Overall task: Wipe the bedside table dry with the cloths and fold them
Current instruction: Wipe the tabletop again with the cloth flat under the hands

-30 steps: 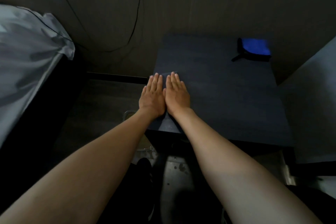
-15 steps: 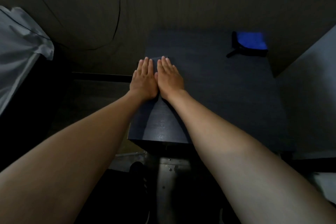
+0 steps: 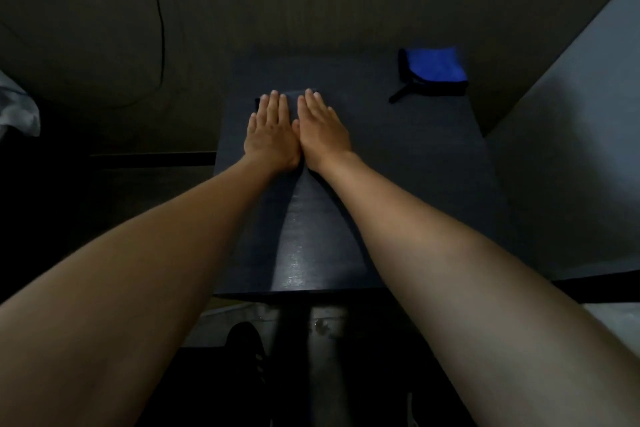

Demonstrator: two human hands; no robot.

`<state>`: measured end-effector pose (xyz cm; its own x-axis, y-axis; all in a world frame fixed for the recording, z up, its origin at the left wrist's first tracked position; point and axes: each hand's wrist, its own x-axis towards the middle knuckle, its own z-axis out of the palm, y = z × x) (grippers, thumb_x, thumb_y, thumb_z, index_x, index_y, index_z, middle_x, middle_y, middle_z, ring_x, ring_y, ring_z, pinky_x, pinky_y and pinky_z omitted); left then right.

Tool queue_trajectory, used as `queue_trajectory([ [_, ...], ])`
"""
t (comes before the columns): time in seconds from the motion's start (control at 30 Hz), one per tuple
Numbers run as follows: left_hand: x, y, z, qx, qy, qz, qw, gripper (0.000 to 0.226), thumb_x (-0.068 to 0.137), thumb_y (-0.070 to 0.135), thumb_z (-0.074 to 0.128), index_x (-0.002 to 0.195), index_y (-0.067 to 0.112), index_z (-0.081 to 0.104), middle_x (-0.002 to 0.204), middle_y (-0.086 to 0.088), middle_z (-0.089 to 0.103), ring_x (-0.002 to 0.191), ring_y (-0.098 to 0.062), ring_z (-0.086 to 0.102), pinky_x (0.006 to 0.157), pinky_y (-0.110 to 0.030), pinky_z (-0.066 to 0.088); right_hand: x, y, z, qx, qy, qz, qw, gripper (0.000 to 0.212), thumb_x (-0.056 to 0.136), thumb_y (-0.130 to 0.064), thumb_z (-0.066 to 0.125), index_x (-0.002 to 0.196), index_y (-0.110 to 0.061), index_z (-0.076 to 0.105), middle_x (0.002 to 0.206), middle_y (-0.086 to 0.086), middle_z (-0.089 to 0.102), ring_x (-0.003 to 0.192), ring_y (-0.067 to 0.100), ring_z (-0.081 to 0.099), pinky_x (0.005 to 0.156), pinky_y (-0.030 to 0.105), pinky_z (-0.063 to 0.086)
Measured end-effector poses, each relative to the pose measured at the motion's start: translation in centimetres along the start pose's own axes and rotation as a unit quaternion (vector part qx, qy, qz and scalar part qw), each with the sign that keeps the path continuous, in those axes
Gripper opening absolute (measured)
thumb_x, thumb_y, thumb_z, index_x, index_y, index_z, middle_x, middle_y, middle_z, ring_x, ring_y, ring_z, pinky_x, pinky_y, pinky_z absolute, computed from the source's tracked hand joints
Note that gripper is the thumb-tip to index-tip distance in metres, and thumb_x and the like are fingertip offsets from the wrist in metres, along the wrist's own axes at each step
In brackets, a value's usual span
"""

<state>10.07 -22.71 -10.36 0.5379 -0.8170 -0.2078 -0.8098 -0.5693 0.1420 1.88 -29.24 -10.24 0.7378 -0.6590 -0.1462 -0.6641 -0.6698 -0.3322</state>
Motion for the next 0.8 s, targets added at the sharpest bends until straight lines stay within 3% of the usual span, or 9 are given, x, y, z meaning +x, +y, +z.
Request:
queue_trajectory([
  [0.8, -1.9, 23.3, 3.2, 0.035, -0.022, 0.097, 0.994, 0.061, 0.107, 0.036, 0.012, 0.155, 0.008, -0.014, 0.163, -0.007, -0.021, 0.150, -0.021, -0.020, 0.124, -0.040, -0.003, -9.1, 20.8, -5.9, -0.077, 0.042, 0.120, 0.989, 0.056, 0.108, -0.027, 0.021, 0.158, -0.011, 0.005, 0.167, 0.007, -0.002, 0.153, 0.018, -0.002, 0.124, 0.041, 0.001],
])
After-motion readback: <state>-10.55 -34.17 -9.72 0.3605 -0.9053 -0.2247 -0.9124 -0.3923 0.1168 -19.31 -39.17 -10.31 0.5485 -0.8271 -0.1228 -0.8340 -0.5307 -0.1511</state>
